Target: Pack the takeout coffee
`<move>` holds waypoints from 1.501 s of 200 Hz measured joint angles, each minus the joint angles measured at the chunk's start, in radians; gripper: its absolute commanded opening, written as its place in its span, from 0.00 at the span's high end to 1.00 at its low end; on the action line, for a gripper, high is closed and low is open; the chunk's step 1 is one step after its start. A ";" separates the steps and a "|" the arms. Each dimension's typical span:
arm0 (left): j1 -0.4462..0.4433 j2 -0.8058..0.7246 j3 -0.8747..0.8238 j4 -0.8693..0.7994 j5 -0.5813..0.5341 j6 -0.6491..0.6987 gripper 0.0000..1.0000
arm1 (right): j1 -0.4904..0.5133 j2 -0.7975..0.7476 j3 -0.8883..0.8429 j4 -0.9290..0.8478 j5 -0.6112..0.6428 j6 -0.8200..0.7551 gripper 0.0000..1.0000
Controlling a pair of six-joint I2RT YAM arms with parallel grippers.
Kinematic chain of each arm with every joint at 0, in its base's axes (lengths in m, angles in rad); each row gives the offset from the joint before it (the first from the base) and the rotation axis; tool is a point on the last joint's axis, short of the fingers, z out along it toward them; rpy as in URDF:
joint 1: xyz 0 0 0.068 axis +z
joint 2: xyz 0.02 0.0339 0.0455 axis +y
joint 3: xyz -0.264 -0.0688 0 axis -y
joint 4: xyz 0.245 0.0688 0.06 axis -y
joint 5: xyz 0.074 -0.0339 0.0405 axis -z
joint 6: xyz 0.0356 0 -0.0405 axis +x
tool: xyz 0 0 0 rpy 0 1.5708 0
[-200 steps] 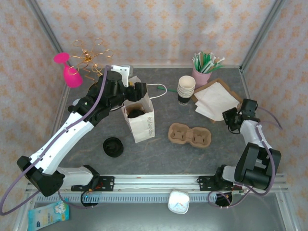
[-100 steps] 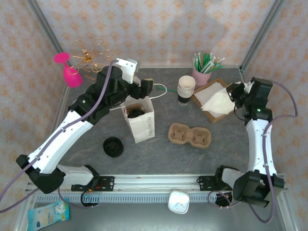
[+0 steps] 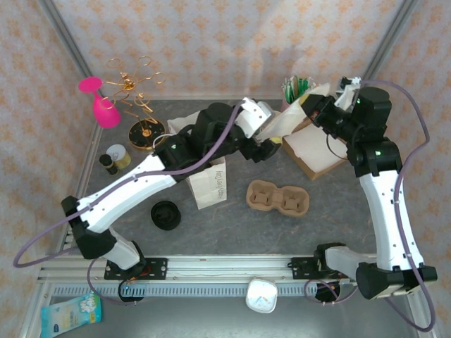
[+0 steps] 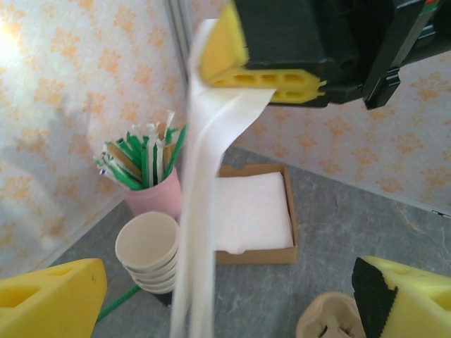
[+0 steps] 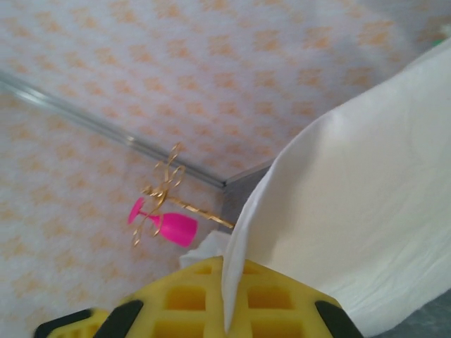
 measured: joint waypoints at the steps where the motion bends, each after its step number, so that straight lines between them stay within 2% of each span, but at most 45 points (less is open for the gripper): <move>1: 0.000 0.002 0.002 0.000 -0.001 0.001 0.08 | 0.002 0.001 0.002 0.000 0.000 0.000 1.00; 21: -0.004 0.043 0.019 0.013 -0.027 0.004 0.13 | 0.049 0.017 0.041 0.001 0.000 0.000 1.00; 46: -0.003 0.074 0.018 0.034 -0.080 -0.021 0.28 | 0.081 0.019 0.047 0.002 0.000 0.000 1.00; 67: 0.002 0.078 0.009 0.068 -0.104 -0.064 0.47 | 0.087 0.019 0.047 0.006 -0.001 0.000 1.00; 81: 0.010 0.078 0.003 0.090 -0.109 -0.091 0.54 | 0.087 0.018 0.044 0.016 -0.005 0.000 1.00; 111: 0.021 0.078 0.000 0.105 -0.120 -0.132 0.78 | 0.087 0.007 0.020 0.049 -0.013 0.000 1.00; 155: 0.048 0.078 -0.008 0.119 -0.129 -0.200 0.93 | 0.088 -0.026 -0.009 0.099 -0.038 -0.004 1.00; 178: 0.058 0.078 0.005 0.119 -0.154 -0.219 1.00 | 0.098 -0.054 -0.067 0.147 -0.078 -0.007 0.78; 201: 0.100 0.078 0.036 0.115 -0.177 -0.229 1.00 | 0.120 -0.082 -0.122 0.202 -0.108 -0.018 0.59; 225: 0.145 0.079 0.101 0.066 -0.200 -0.210 1.00 | 0.175 -0.127 -0.156 0.231 -0.124 -0.107 0.43; 271: 0.169 0.086 0.335 -0.099 -0.206 -0.140 1.00 | 0.183 -0.235 -0.192 0.247 -0.054 -0.394 0.24; 300: 0.171 0.087 0.405 -0.198 -0.164 -0.103 1.00 | 0.183 -0.216 -0.216 0.247 -0.046 -0.608 0.21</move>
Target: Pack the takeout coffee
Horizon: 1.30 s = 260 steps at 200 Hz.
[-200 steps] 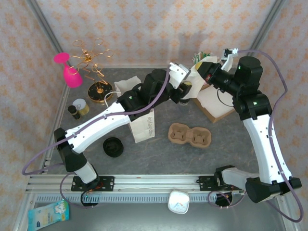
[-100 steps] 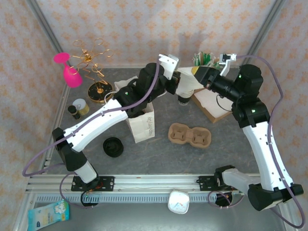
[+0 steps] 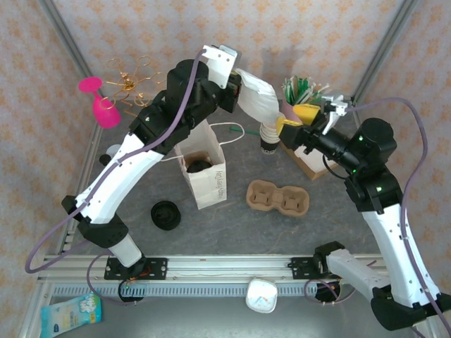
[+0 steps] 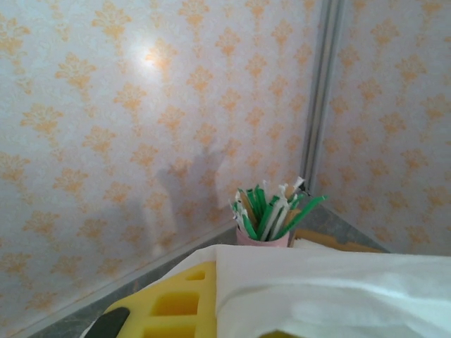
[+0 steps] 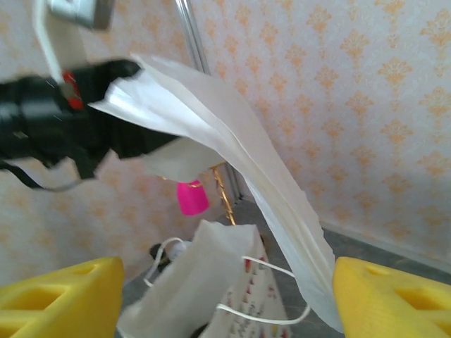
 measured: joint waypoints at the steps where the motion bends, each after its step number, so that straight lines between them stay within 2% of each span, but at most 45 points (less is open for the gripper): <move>1: 0.000 0.000 0.001 -0.002 0.001 0.000 1.00 | 0.000 0.001 0.000 0.000 0.000 -0.005 0.21; 21: 0.000 0.001 0.029 -0.053 0.024 0.017 1.00 | 0.000 0.043 -0.002 -0.006 -0.038 -0.143 0.16; 41: 0.000 0.011 0.069 -0.098 0.042 0.019 1.00 | 0.000 0.063 -0.027 -0.007 -0.056 -0.245 0.15; 87: 0.000 0.012 0.081 -0.138 0.072 0.018 1.00 | 0.039 0.080 -0.056 0.024 -0.067 -0.386 0.14; 103: 0.000 0.012 0.081 -0.145 0.075 0.014 1.00 | 0.087 0.110 -0.035 0.036 -0.059 -0.431 0.23; 120: 0.000 0.012 0.081 -0.150 0.074 0.006 1.00 | 0.129 0.142 -0.017 0.048 -0.029 -0.458 0.37; 142: 0.000 0.012 0.082 -0.154 0.070 -0.006 1.00 | 0.154 0.183 0.014 0.046 0.042 -0.494 0.72; 149: 0.000 0.011 0.083 -0.158 0.068 -0.013 1.00 | 0.158 0.192 0.022 0.046 0.072 -0.502 0.79; 166: 0.000 0.012 0.087 -0.174 0.063 -0.032 1.00 | 0.161 0.196 0.025 0.048 0.145 -0.518 0.85; 185: 0.000 0.011 0.092 -0.195 0.051 -0.062 1.00 | 0.164 0.191 0.023 0.069 0.219 -0.544 0.87; 199: 0.000 0.011 0.097 -0.217 0.045 -0.097 1.00 | 0.172 0.185 0.016 0.094 0.277 -0.568 0.93; 222: 0.000 0.011 0.105 -0.248 0.045 -0.182 1.00 | 0.185 0.172 -0.012 0.156 0.360 -0.599 0.91; 260: 0.000 0.006 0.076 -0.210 0.074 -0.378 1.00 | 0.208 0.136 -0.130 0.306 0.412 -0.641 0.91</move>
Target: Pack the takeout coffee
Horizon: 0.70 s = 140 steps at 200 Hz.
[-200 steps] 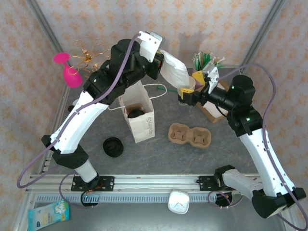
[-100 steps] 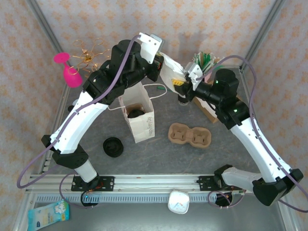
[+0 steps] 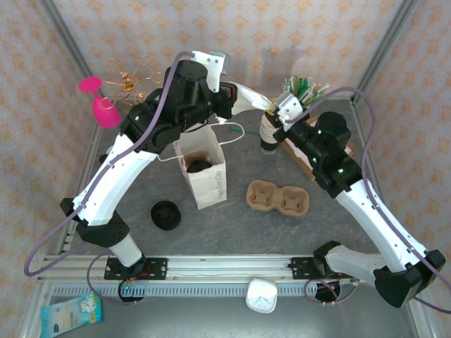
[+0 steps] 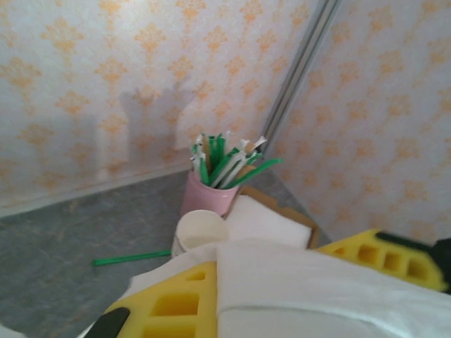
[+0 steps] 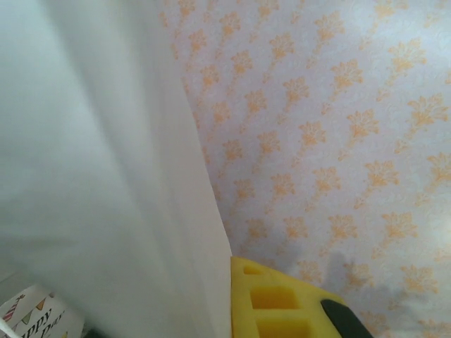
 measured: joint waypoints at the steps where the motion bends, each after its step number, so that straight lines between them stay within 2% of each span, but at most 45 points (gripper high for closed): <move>1: 0.000 -0.001 -0.002 0.003 0.000 -0.003 1.00 | 0.001 0.000 -0.002 0.003 0.002 -0.001 0.91; 52: 0.031 -0.028 -0.111 0.172 0.060 -0.240 1.00 | 0.078 0.013 -0.110 0.158 0.057 -0.026 0.87; 64: 0.048 -0.034 -0.137 0.204 0.087 -0.291 1.00 | 0.100 0.014 -0.128 0.180 0.063 -0.032 0.77; 82: 0.072 -0.031 -0.138 0.229 0.114 -0.355 1.00 | 0.121 0.012 -0.157 0.212 0.061 -0.057 0.70; 94: 0.082 -0.031 -0.137 0.248 0.123 -0.384 1.00 | 0.122 0.006 -0.170 0.213 0.043 -0.064 0.58; 115: 0.097 -0.031 -0.137 0.265 0.132 -0.415 1.00 | 0.122 -0.011 -0.171 0.196 0.008 -0.060 0.45; 140: 0.116 -0.036 -0.152 0.282 0.129 -0.450 1.00 | 0.123 -0.031 -0.163 0.163 0.021 -0.012 0.38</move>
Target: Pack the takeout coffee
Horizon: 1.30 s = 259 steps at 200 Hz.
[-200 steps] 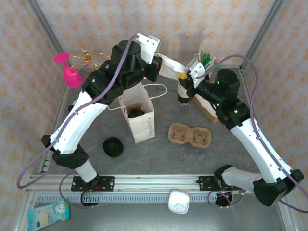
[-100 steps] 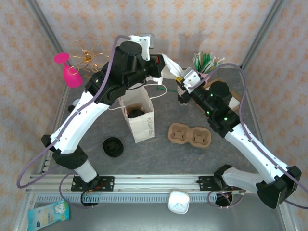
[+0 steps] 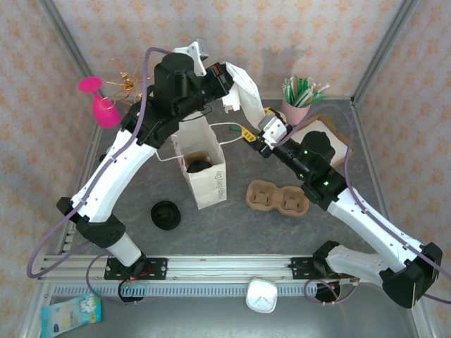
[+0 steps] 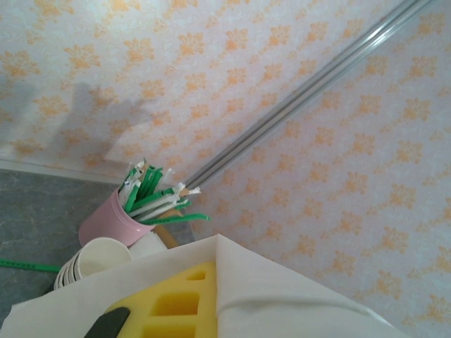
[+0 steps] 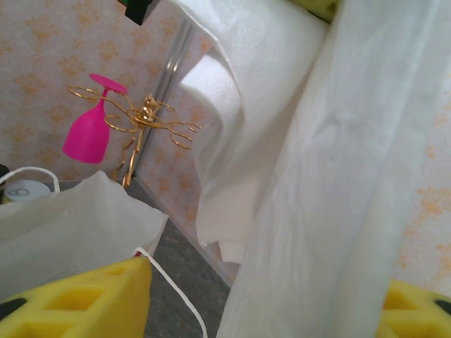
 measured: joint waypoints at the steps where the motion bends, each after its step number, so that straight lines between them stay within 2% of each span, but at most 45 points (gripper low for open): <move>1: 0.000 -0.002 -0.004 0.005 0.000 -0.002 1.00 | 0.000 0.000 0.003 -0.004 0.003 0.001 0.37; 47: 0.006 -0.061 -0.134 0.080 -0.014 -0.109 1.00 | 0.000 0.003 0.050 -0.027 0.067 0.098 0.21; 85: 0.006 -0.117 -0.246 0.167 -0.037 -0.214 1.00 | 0.021 0.050 0.114 0.000 0.076 0.091 0.16; 124: 0.006 -0.132 -0.284 0.222 -0.054 -0.298 1.00 | 0.064 0.133 0.131 0.043 0.077 0.044 0.17; 162: 0.006 -0.166 -0.352 0.277 -0.058 -0.374 1.00 | 0.122 0.211 0.134 0.122 0.120 0.020 0.34; 177: 0.006 -0.175 -0.368 0.288 -0.066 -0.397 1.00 | 0.124 0.227 0.134 0.166 0.142 0.037 0.51; 187: 0.006 -0.190 -0.391 0.304 -0.072 -0.415 1.00 | 0.124 0.234 0.135 0.193 0.156 0.039 0.55; 202: 0.006 -0.215 -0.428 0.322 -0.080 -0.437 1.00 | 0.124 0.246 0.145 0.222 0.175 0.050 0.67; 219: 0.006 -0.231 -0.438 0.327 -0.089 -0.450 1.00 | 0.124 0.262 0.167 0.229 0.187 0.063 0.90; 230: 0.006 -0.239 -0.438 0.327 -0.100 -0.451 1.00 | 0.124 0.267 0.180 0.225 0.183 0.074 1.00; 247: 0.006 -0.251 -0.438 0.329 -0.112 -0.449 1.00 | 0.127 0.274 0.217 0.195 0.176 0.102 1.00; 252: 0.006 -0.254 -0.438 0.329 -0.115 -0.448 0.96 | 0.127 0.276 0.230 0.179 0.172 0.108 1.00; 259: 0.006 -0.260 -0.438 0.330 -0.121 -0.443 0.85 | 0.129 0.280 0.254 0.150 0.164 0.121 1.00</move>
